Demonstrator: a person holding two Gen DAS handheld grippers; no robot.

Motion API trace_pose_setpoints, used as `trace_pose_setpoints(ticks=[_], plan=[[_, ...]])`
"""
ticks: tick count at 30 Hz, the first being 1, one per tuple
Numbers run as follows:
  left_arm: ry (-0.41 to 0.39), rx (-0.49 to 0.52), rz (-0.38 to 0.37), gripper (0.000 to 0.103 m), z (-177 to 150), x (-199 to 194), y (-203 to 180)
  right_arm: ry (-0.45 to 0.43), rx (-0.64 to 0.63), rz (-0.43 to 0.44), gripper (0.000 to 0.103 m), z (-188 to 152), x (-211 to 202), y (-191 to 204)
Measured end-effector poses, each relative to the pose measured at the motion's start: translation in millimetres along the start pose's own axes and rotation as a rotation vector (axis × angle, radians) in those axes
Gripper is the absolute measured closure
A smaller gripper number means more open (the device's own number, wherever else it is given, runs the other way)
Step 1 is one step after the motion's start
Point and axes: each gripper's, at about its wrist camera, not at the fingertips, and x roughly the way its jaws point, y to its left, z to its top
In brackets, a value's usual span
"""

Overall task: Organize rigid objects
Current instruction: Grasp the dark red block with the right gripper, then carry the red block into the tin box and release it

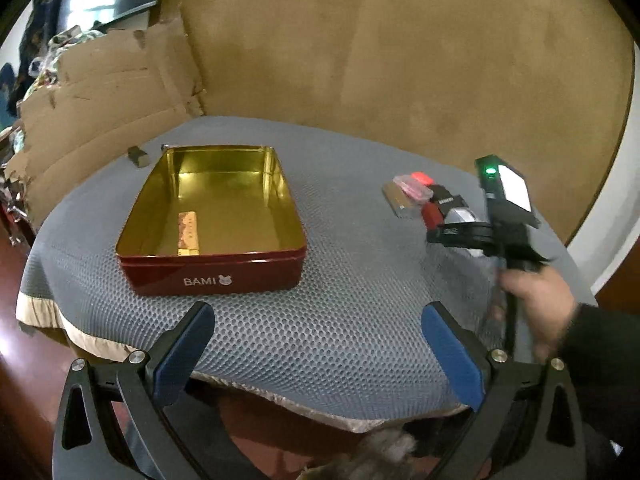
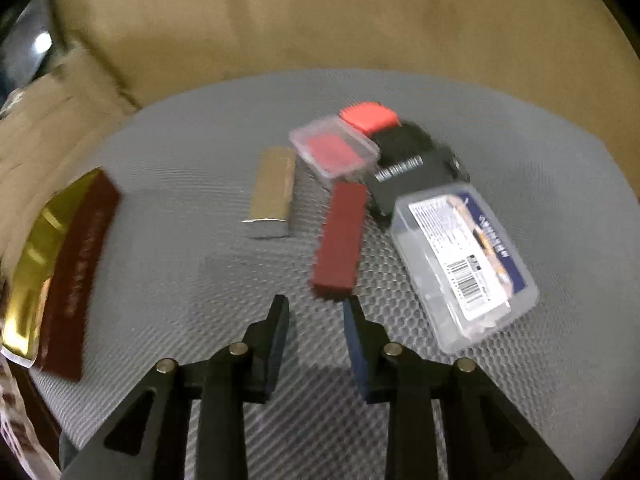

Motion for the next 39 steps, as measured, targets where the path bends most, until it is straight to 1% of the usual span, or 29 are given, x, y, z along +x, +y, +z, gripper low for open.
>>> trace_pose_setpoints(ticks=[1, 2, 4, 6, 10, 11, 12, 13, 14, 16, 18, 23, 26, 27, 28, 29, 33, 35, 39], plan=[[0.006, -0.004, -0.011, 0.001, 1.2, 1.0, -0.1, -0.024, -0.020, -0.039, 0.075, 2.0, 0.7, 2.2], [0.012, -0.012, -0.028, 0.001, 1.5, 0.9, 0.3, -0.023, -0.030, -0.061, 0.071, 4.5, 4.4, 4.2], [0.016, -0.023, -0.041, 0.001, 1.8, 1.1, 1.3, -0.036, -0.037, -0.050, 0.071, 11.8, 9.9, 4.8], [0.029, -0.028, -0.037, 0.001, 1.6, 2.6, 1.8, -0.038, -0.040, -0.045, 0.071, 18.5, 14.1, 3.9], [0.048, -0.038, -0.042, 0.001, 2.3, 4.7, 2.9, -0.032, -0.010, -0.004, 0.070, 25.9, 16.3, -3.2], [0.048, -0.038, -0.041, 0.001, 2.5, 4.5, 2.8, -0.034, -0.004, 0.009, 0.067, 26.4, 16.0, -4.4], [0.046, -0.037, -0.037, 0.001, 2.6, 3.8, 2.7, -0.039, -0.007, 0.013, 0.066, 27.1, 16.3, -5.0], [0.045, -0.037, -0.035, 0.001, 2.9, 3.8, 1.9, -0.042, -0.015, 0.006, 0.063, 27.4, 16.3, -4.5], [0.048, -0.035, -0.036, 0.001, 3.2, 4.0, 1.8, -0.045, -0.038, -0.010, 0.059, 27.2, 16.8, -2.1], [0.060, -0.034, -0.041, 0.001, 2.3, 6.1, -0.3, -0.046, -0.064, -0.023, 0.055, 27.6, 17.3, 0.7], [0.071, -0.028, -0.040, 0.001, 1.6, 9.3, -2.7, -0.058, -0.067, -0.018, 0.055, 29.5, 17.0, 0.3], [0.085, -0.014, -0.041, 0.001, -0.8, 11.9, -3.9, -0.052, -0.082, -0.045, 0.055, 50.2, 31.6, -3.0], [0.099, -0.021, -0.040, 0.001, -2.4, 15.2, -1.3, -0.042, -0.109, -0.030, 0.055, 60.7, 41.4, -3.2], [0.105, -0.025, -0.041, 0.001, -2.7, 16.4, -0.4, -0.040, -0.125, -0.017, 0.055, 62.9, 43.8, -2.8], [0.110, -0.028, -0.041, 0.001, -2.8, 17.3, 0.1, -0.040, -0.125, 0.001, 0.075, 64.6, 44.1, -3.4], [0.111, -0.028, -0.041, 0.001, -2.6, 17.5, 0.4, -0.037, -0.112, 0.014, 0.081, 66.0, 43.7, -5.3], [0.112, -0.030, -0.041, 0.001, -2.0, 16.9, 2.9, -0.089, -0.127, 0.000, 0.081, 58.9, 22.5, -2.6], [0.112, -0.032, -0.042, 0.001, -2.4, 16.5, 3.6, -0.129, -0.149, 0.014, 0.081, 53.7, 4.2, 0.8], [0.106, -0.037, -0.035, 0.001, -1.7, 13.1, 2.7, -0.209, -0.176, 0.069, 0.081, 50.1, -38.6, 12.4]])
